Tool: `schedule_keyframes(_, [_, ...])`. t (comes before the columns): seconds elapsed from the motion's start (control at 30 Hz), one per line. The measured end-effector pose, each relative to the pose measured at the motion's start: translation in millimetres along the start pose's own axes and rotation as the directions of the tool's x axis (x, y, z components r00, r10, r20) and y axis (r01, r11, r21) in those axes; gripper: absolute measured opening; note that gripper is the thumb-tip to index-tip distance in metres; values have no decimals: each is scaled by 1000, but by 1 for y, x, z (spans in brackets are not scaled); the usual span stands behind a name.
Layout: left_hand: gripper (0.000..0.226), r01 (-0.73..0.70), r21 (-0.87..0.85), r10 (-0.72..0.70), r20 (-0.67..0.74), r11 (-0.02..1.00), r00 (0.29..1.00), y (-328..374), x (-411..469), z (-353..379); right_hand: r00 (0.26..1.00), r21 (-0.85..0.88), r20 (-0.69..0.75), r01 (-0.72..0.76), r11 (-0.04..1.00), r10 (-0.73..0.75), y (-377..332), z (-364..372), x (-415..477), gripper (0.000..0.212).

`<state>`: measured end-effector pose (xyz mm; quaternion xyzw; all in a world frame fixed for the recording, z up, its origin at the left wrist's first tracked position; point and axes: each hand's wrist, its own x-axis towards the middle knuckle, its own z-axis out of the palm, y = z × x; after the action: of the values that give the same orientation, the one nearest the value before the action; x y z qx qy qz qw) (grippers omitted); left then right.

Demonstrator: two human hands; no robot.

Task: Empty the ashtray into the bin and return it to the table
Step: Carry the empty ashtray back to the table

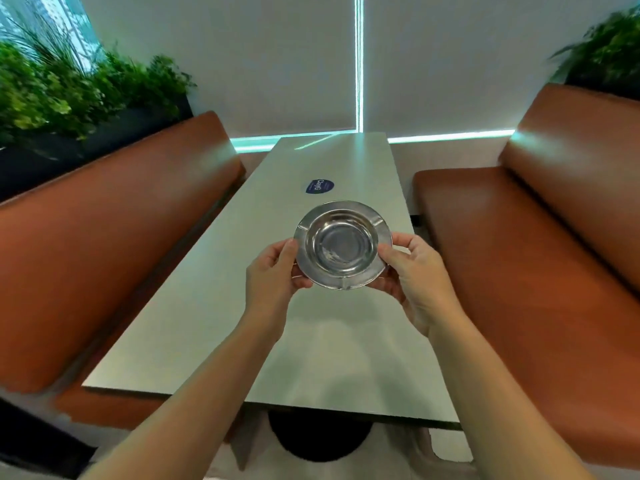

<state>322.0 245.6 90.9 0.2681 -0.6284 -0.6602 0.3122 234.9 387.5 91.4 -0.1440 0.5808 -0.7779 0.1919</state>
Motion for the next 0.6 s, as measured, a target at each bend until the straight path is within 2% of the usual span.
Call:
schedule_keyframes(0.13, [26, -2, 21, 2, 27, 1000, 1000, 12, 45, -43, 999, -15, -37, 11, 1000, -12, 8, 55, 21, 9])
schedule_keyframes(0.3, [19, 0, -2, 1, 65, 1000, 998, 10, 91, -84, 998, -36, -65, 11, 999, -13, 22, 105, 40, 8])
schedule_keyframes(0.5, [20, 51, -21, -49, 78, 998, 996, 1, 137, -93, 995, -92, -95, -23, 996, 14, 26, 129, 76, 15])
schedule_keyframes(0.6, [19, 73, -35, -70, 82, 997, 994, 0, 162, -88, 993, -102, -111, -40, 994, 29, 27, 133, 104, 9])
